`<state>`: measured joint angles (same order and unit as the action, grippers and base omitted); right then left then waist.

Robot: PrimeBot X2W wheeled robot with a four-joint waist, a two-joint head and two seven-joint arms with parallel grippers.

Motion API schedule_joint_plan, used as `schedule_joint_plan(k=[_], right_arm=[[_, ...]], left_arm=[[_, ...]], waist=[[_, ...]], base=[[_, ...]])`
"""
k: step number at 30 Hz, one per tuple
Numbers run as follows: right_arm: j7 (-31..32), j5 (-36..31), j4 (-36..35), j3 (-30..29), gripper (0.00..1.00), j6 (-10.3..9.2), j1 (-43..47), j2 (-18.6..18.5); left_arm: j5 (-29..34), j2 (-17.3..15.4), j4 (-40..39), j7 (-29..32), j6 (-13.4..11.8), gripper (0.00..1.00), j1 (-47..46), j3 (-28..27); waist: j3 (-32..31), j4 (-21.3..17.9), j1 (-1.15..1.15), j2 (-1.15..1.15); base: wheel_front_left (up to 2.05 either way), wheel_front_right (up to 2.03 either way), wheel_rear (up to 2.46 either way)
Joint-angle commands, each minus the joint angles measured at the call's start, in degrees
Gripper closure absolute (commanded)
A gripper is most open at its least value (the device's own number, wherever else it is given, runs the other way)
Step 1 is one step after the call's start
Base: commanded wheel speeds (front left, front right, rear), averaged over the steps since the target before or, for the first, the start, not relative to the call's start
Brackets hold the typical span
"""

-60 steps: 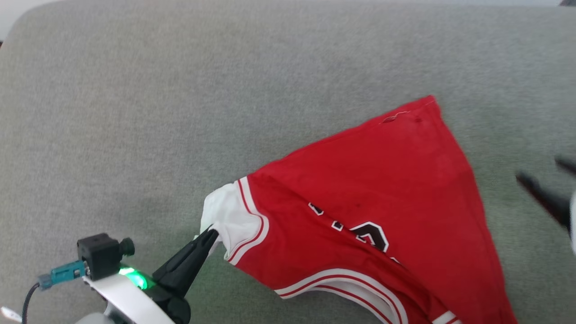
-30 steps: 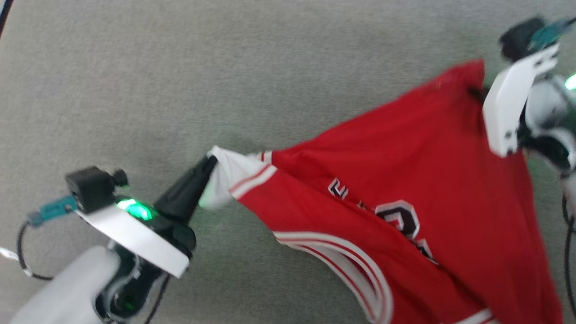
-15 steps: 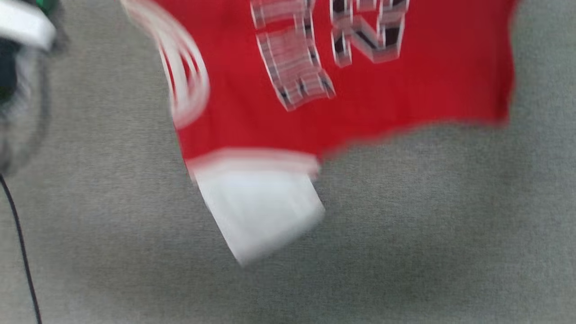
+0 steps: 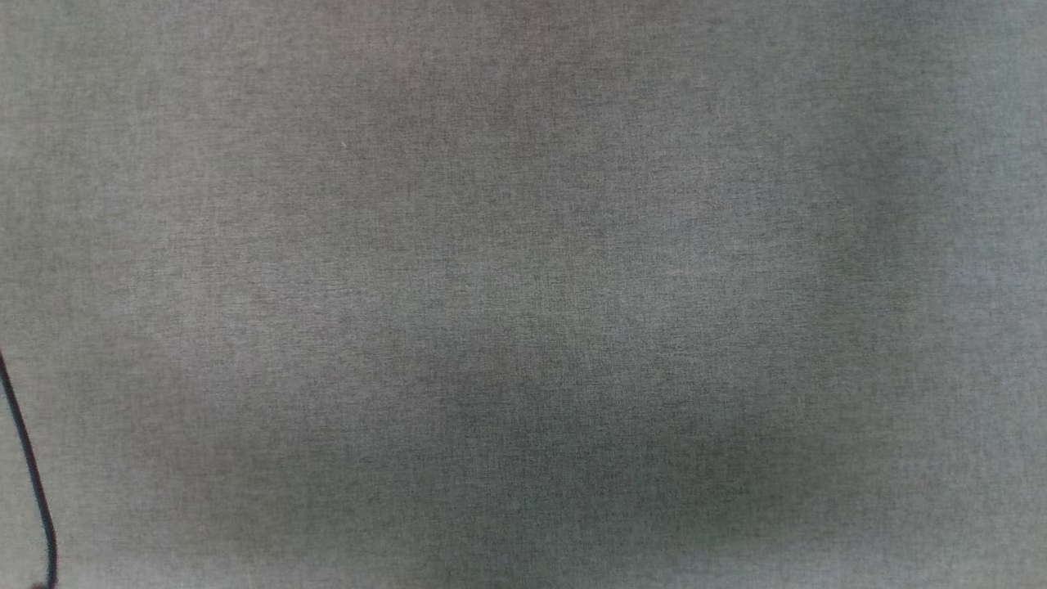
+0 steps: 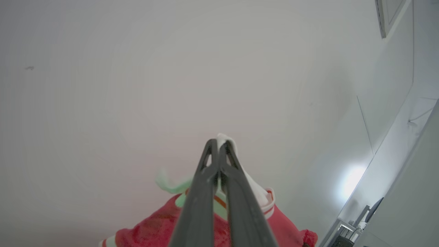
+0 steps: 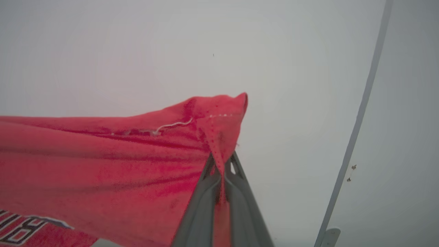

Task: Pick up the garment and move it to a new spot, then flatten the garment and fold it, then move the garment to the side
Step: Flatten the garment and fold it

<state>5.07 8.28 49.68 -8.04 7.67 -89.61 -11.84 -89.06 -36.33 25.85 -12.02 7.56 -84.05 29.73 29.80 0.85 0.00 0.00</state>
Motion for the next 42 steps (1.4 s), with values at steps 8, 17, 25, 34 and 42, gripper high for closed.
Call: schedule_joint_plan(k=[8, 17, 25, 34, 42], right_arm=[[0.1, 4.2, 2.0, 7.4, 1.00, -0.31, 14.6, -1.3], [2.5, 18.2, -10.1, 16.0, 1.00, -0.25, 39.9, -6.2], [8.3, 24.5, -25.9, 14.6, 1.00, -0.25, 59.8, -10.0], [19.9, 23.9, -50.1, 3.8, 1.00, -0.24, 82.7, -8.8], [29.4, 21.5, -68.6, -4.8, 1.00, -0.24, 93.5, -1.8]], left_arm=[[-1.3, -0.9, -13.7, -2.3, -0.2, 1.00, 26.3, 2.0], [3.3, 3.0, -21.1, -3.2, -0.2, 1.00, 52.2, 0.9], [7.8, 3.2, -29.1, -3.2, -0.2, 1.00, 68.1, -1.9], [11.8, -1.4, -39.4, -3.2, -0.2, 1.00, 84.7, -3.5], [15.7, -5.4, -46.3, -3.2, -0.2, 1.00, 89.4, -5.4]], waist=[[-2.5, 1.3, 0.00, 0.00], [-6.7, 1.9, 0.00, 0.00], [-9.9, 2.3, 0.00, 0.00], [-11.4, 2.5, 0.00, 0.00], [-11.5, 3.0, 0.00, 0.00]], base=[[0.00, 0.00, 0.00], [0.00, 0.00, 0.00], [0.00, 0.00, 0.00], [0.00, 0.00, 0.00], [0.00, 0.00, 0.00]])
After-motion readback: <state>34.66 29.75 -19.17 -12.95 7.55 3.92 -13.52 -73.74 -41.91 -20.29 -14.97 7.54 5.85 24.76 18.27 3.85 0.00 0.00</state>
